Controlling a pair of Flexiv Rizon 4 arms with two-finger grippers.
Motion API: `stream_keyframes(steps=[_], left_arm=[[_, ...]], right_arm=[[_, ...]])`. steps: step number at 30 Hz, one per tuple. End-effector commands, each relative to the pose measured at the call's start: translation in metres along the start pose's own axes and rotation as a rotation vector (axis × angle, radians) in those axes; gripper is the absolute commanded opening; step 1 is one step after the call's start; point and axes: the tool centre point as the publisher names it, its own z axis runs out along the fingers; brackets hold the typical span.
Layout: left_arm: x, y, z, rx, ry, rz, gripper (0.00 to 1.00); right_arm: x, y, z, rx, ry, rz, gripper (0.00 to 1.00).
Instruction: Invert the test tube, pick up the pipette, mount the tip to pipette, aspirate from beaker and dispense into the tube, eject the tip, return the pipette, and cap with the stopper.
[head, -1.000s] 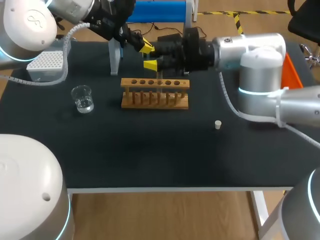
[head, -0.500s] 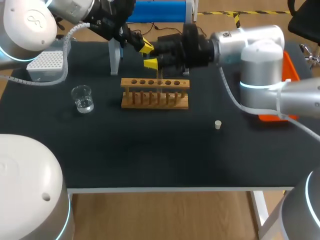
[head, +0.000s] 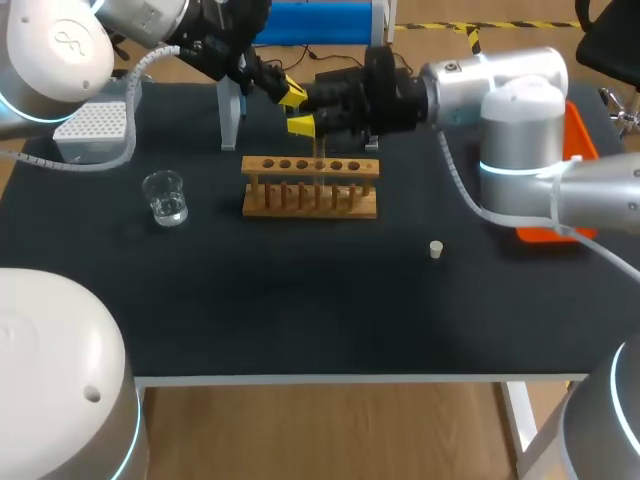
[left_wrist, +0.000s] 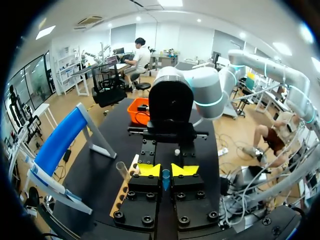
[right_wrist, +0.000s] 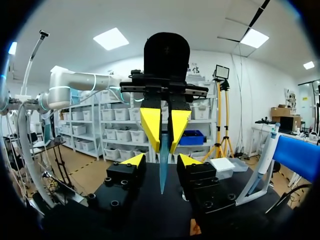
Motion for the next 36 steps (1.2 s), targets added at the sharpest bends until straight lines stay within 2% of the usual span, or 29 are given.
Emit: stream_keyframes(steps=[1,5,13,14,15,25,26,27,36], left_arm=[[0.0,0.0,-0.001,-0.003,0.001,-0.001,0.0],[0.0,0.0,-0.001,-0.003,0.001,-0.001,0.0],[0.0,0.0,-0.001,-0.003,0.001,-0.001,0.0],[0.0,0.0,-0.001,-0.003,0.001,-0.001,0.0],[0.0,0.0,-0.001,-0.003,0.001,-0.001,0.0],[0.0,0.0,-0.001,-0.003,0.001,-0.001,0.0],[0.0,0.0,-0.001,-0.003,0.001,-0.001,0.64],[0.0,0.0,-0.001,-0.003,0.001,-0.001,1.0],[0.0,0.0,-0.001,-0.003,0.001,-0.001,1.0]], right_arm=[[-0.001,-0.001,0.0,0.002,0.003,0.0,0.4],[-0.001,-0.001,0.0,0.003,0.004,0.0,0.35],[-0.001,-0.003,0.001,0.0,0.004,0.006,0.1],[-0.001,-0.003,0.001,0.0,0.004,0.006,0.03],[-0.001,-0.004,0.001,0.0,0.005,0.007,0.0],[-0.001,-0.004,0.001,-0.004,0.004,0.005,0.0],[-0.001,-0.004,0.001,-0.004,0.004,0.005,0.0],[0.0,-0.004,0.001,-0.005,0.004,0.005,0.0],[0.007,-0.005,-0.016,-0.004,-0.011,-0.001,0.0]])
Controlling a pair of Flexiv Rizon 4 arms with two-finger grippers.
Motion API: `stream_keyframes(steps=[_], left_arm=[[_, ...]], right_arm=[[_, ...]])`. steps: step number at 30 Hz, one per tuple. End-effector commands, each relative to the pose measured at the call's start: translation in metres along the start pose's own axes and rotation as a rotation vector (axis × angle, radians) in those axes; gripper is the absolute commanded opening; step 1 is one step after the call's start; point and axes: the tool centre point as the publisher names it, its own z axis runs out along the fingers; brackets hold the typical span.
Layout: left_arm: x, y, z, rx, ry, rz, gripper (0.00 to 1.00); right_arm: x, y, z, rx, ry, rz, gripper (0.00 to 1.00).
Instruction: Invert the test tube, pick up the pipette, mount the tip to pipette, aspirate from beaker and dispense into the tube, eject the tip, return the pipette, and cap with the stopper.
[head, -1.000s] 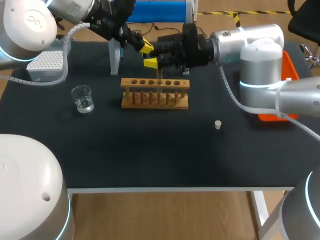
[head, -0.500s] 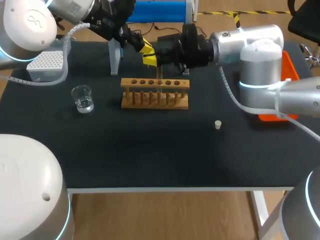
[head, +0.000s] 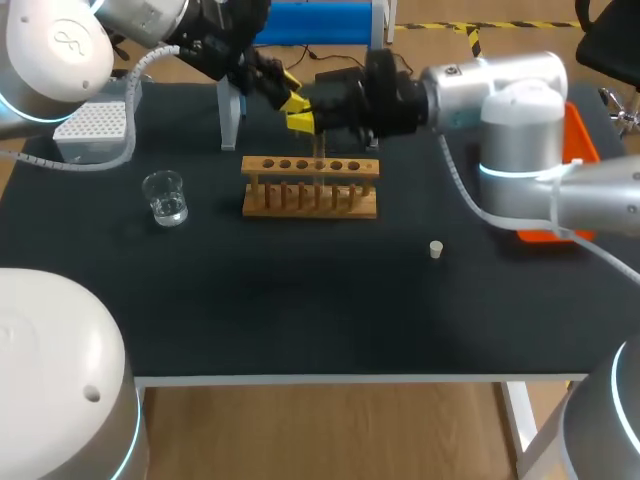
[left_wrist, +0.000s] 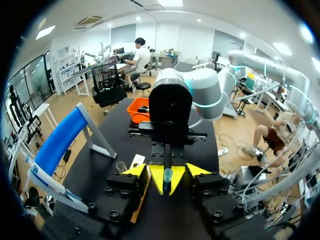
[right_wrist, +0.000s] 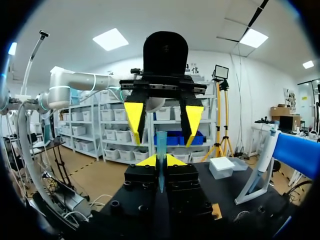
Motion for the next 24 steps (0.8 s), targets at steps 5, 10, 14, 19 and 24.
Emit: stream_keyframes(steps=[5,10,14,19,24], left_arm=[[0.0,0.0,-0.001,-0.003,0.001,-0.001,1.0],[0.0,0.0,-0.001,-0.003,0.001,-0.001,1.0],[0.0,0.0,-0.001,-0.003,0.001,-0.001,1.0],[0.0,0.0,-0.001,-0.003,0.001,-0.001,1.0],[0.0,0.0,-0.001,-0.003,0.001,-0.001,1.0]], right_arm=[[0.02,0.0,-0.042,0.016,-0.036,-0.022,0.0],[0.037,-0.004,-0.081,0.045,-0.08,-0.035,0.0],[0.051,-0.007,-0.114,0.055,-0.12,-0.052,0.0],[0.068,-0.011,-0.151,0.053,-0.162,-0.071,0.0],[0.079,-0.019,-0.182,0.045,-0.182,-0.088,0.0]])
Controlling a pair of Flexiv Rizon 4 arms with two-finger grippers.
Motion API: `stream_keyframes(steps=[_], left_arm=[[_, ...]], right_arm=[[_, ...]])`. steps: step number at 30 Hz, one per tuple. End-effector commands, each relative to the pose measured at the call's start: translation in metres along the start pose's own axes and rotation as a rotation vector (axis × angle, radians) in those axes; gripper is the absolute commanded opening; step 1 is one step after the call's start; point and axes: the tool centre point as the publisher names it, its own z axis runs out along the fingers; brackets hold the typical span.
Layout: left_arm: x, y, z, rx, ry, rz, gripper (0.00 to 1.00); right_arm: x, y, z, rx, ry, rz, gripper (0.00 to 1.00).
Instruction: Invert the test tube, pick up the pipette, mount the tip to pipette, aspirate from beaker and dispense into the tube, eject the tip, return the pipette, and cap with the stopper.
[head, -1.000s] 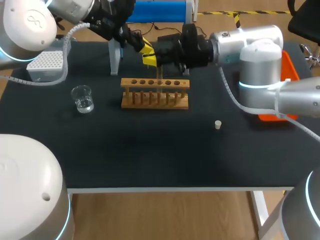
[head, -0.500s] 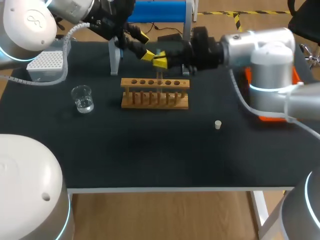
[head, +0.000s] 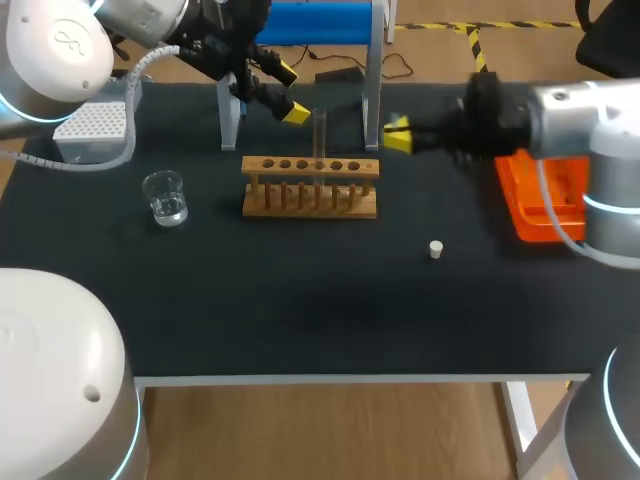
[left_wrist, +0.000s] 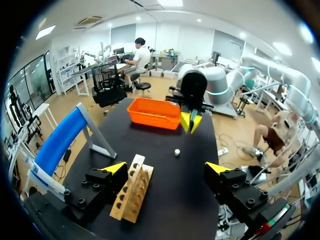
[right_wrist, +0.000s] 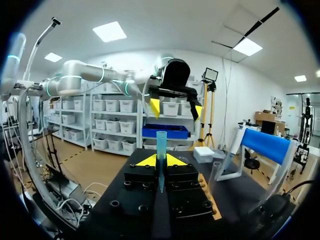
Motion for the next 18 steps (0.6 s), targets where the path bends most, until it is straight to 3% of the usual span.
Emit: stream_keyframes(steps=[1,9,18], left_arm=[[0.0,0.0,-0.001,-0.003,0.001,-0.001,1.0],[0.0,0.0,-0.001,-0.003,0.001,-0.001,1.0],[0.0,0.0,-0.001,-0.003,0.001,-0.001,1.0]], right_arm=[[0.024,-0.005,-0.053,-0.007,-0.04,-0.005,0.0],[0.031,-0.019,-0.084,-0.014,-0.017,-0.007,0.0],[0.036,-0.03,-0.101,-0.044,0.037,0.017,0.0]])
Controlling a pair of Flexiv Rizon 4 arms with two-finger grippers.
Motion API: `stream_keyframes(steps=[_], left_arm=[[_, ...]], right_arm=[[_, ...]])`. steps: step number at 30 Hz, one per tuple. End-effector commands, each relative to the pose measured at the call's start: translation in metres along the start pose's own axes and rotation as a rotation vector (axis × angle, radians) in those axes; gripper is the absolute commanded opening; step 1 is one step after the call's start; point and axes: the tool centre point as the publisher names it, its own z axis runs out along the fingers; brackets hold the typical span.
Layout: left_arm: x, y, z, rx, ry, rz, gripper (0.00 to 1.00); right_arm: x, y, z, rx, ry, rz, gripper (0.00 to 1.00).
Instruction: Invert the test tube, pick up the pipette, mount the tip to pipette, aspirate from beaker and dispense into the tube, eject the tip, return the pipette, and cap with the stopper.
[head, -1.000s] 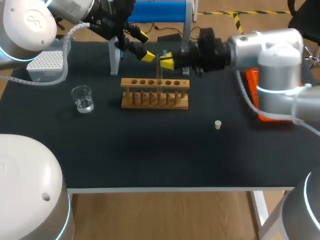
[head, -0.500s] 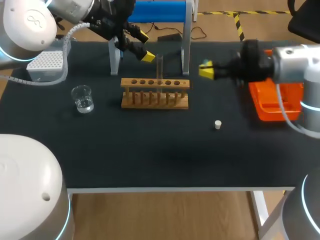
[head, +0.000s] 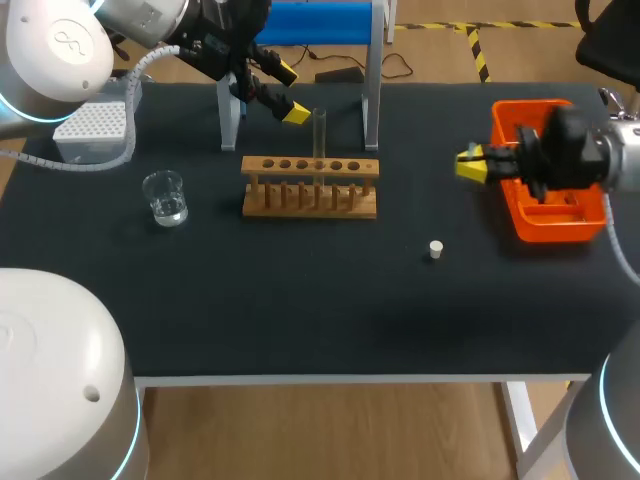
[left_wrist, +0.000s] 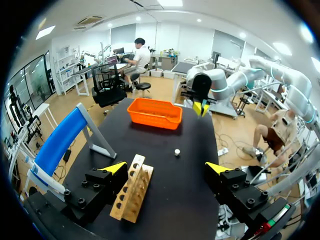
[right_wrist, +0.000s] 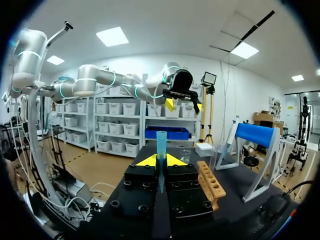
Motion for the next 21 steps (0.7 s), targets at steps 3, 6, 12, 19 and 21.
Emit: stream_keyframes(steps=[3,6,12,19,21], left_arm=[[0.0,0.0,-0.001,-0.003,0.001,-0.002,1.0],[0.0,0.0,-0.001,-0.003,0.001,-0.002,1.0],[0.0,0.0,-0.001,-0.003,0.001,-0.002,1.0],[0.0,0.0,-0.001,-0.003,0.001,-0.002,1.0],[0.0,0.0,-0.001,-0.003,0.001,-0.002,1.0]], right_arm=[[-0.002,-0.01,-0.013,-0.007,0.034,0.01,0.0],[-0.001,-0.014,-0.012,-0.011,0.041,0.02,0.0],[0.0,-0.02,-0.009,-0.012,0.051,0.033,0.0],[0.001,-0.02,-0.008,-0.015,0.038,0.039,0.0],[0.001,-0.021,-0.008,-0.015,0.028,0.042,0.0]])
